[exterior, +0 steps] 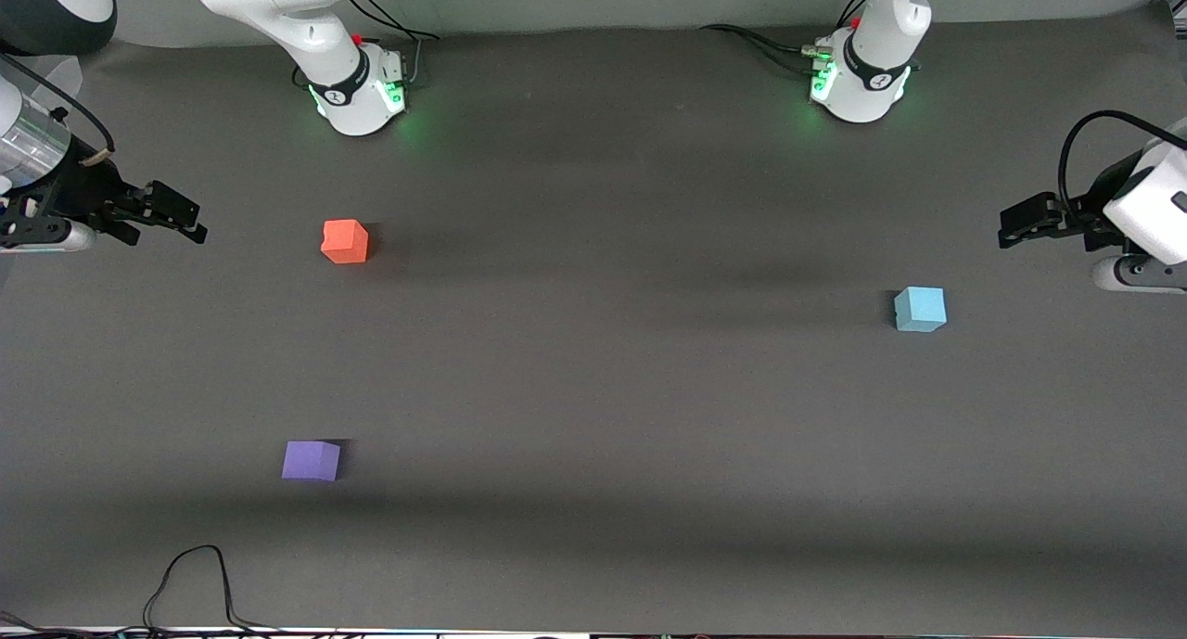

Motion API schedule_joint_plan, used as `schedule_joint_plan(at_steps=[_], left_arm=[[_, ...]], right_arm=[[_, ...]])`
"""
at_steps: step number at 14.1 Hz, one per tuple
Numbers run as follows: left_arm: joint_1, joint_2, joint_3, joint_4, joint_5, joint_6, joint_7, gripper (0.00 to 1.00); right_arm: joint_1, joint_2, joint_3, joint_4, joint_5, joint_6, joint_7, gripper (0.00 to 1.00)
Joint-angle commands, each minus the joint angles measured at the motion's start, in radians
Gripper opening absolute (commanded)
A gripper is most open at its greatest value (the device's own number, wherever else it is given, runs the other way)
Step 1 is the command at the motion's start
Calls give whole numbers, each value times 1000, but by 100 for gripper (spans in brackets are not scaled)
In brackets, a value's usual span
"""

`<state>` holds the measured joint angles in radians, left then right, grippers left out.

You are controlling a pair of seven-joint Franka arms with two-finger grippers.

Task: Place blue block between orange and purple blocks
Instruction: 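Move the left gripper toward the light blue block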

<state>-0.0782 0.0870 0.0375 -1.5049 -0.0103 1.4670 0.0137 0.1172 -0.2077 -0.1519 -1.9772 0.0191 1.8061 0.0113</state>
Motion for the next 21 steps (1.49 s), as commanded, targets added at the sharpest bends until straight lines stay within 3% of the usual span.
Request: schedule_joint_plan(at_steps=[1, 11, 14, 17, 21], left_arm=[[-18, -1, 15, 9, 6, -16, -1, 100], [27, -38, 28, -55, 27, -22, 112, 100], [52, -151, 33, -214, 85, 28, 143, 100], [109, -326, 35, -446, 84, 151, 180, 100], [107, -349, 33, -596, 79, 318, 175, 100]], right_arm=[[-5, -4, 5, -5, -14, 12, -13, 100], [-5, 16, 5, -6, -14, 19, -21, 100], [-5, 17, 5, -8, -14, 21, -24, 100], [-5, 17, 5, -9, -10, 25, -22, 100], [-5, 10, 5, -11, -4, 30, -22, 100]])
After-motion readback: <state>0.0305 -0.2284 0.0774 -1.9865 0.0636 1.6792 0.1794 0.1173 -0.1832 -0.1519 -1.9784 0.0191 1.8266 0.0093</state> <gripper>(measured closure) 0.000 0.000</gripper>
